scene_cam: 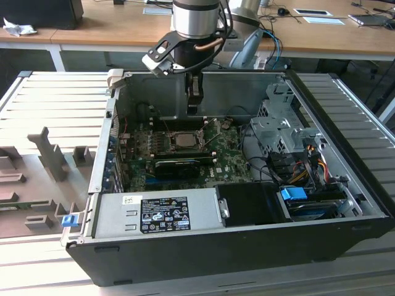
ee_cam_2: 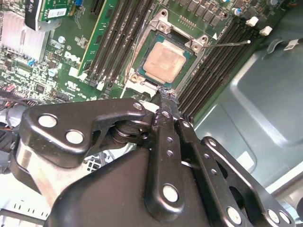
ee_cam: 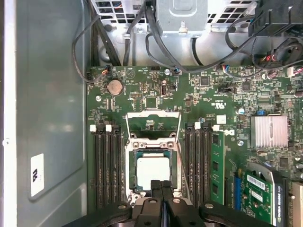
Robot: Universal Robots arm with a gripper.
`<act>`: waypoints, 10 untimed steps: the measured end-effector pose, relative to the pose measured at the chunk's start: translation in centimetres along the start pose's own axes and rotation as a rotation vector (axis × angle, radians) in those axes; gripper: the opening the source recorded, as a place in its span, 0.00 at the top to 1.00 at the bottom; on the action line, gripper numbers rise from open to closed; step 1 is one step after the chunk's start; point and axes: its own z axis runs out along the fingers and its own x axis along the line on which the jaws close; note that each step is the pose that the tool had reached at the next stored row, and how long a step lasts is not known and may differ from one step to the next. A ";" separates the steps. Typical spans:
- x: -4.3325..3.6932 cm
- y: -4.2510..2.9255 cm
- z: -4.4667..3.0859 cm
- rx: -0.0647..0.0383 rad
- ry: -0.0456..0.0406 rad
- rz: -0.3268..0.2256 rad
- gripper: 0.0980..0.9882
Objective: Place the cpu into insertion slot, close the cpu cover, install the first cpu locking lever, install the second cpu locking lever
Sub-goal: 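Close the cpu cover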
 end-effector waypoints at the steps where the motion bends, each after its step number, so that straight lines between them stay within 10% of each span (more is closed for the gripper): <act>1: 0.00 0.00 -0.12 0.000 0.0000 0.000 0.99; 10: 0.00 0.04 -1.50 0.000 0.0001 0.000 0.99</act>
